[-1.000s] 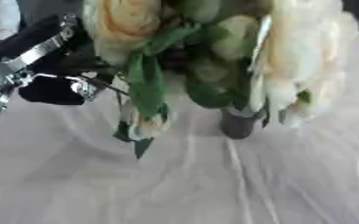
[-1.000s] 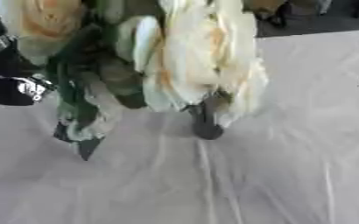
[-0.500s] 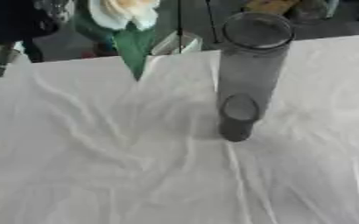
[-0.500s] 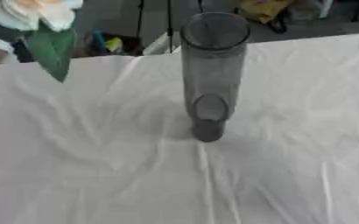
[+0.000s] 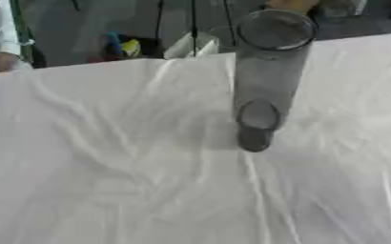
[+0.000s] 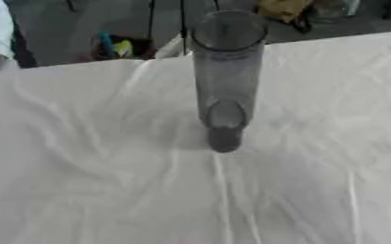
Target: Arrange flowers into the vase.
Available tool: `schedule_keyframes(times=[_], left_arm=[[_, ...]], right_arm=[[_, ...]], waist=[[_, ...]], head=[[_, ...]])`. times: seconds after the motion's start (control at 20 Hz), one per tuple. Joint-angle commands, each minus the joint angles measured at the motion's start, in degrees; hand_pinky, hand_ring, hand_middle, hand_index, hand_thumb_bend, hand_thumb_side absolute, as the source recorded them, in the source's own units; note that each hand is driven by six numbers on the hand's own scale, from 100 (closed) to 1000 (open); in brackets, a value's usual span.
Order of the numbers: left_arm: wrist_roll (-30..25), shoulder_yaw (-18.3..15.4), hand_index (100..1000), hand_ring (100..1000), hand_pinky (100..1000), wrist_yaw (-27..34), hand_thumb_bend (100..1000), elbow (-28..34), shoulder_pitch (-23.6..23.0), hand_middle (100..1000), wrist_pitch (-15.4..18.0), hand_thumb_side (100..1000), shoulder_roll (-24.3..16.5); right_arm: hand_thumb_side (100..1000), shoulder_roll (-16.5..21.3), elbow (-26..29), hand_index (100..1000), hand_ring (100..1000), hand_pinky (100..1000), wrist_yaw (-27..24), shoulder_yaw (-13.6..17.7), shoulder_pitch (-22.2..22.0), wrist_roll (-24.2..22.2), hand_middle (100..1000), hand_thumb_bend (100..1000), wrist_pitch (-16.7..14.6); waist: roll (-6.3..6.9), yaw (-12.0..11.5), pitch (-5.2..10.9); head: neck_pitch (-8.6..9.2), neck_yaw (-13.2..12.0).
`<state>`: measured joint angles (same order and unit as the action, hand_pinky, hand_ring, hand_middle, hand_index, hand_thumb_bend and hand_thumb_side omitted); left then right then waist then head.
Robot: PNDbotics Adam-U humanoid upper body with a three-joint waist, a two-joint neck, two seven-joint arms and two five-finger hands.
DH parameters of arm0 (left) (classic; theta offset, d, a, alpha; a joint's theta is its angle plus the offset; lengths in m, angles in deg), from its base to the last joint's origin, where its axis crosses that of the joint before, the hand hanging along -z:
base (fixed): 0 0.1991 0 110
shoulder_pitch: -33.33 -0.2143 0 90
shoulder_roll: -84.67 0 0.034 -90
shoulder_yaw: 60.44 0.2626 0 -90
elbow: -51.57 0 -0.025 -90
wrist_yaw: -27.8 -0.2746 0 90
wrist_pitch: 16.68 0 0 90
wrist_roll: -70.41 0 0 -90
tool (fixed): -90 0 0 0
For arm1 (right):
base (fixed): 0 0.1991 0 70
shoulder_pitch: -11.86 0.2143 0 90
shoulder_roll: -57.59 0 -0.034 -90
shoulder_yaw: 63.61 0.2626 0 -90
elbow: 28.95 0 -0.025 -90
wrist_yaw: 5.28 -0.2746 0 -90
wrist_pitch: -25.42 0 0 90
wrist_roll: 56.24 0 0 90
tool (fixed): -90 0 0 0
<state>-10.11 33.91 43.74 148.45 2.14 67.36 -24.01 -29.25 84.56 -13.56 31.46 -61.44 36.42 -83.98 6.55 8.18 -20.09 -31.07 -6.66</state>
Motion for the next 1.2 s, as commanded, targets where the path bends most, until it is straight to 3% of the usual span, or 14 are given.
schedule_keyframes(times=[0.05, 0.45, 0.85, 1.2], left_arm=[[4.8, -0.49, 101, 100, 100, 1.58, 100, -2.08, 2.85, 100, 0.91, 562, 0.29], [12.77, -0.04, 102, 100, 100, 0.98, 111, -5.27, 8.02, 100, 2.14, 560, 3.43], [17.51, 0.87, 103, 100, 100, 4.57, 120, -5.41, 10.62, 100, 2.32, 590, 6.46], [20.38, 1.5, 104, 100, 100, 7.76, 128, -4.94, 12.39, 100, 2.37, 603, 9.19]], right_arm=[[1000, 1.85, 1.08, 767, 543, 677, -0.76, -0.11, 0.71, -0.51, 523, 100, -0.08], [1000, 1.41, 1.08, 766, 542, 678, -1.19, -0.4, 1.53, -1.02, 522, 100, 0.25], [1000, 1.36, 1.08, 766, 541, 678, -1.31, -0.63, 1.58, -1.39, 521, 100, 0.56], [1000, 1.29, 1.08, 766, 541, 678, -1.66, -1.02, 1.83, -1.86, 520, 100, 0.83]], waist=[[0.7, 0.3, 2.51], [1.28, 1.87, 2.0], [1.71, 2.54, 2.11], [2.03, 3.31, 2.28]], head=[[0.67, -0.55], [0.93, -1.84], [4.93, -1.21], [5.53, -1.46]])
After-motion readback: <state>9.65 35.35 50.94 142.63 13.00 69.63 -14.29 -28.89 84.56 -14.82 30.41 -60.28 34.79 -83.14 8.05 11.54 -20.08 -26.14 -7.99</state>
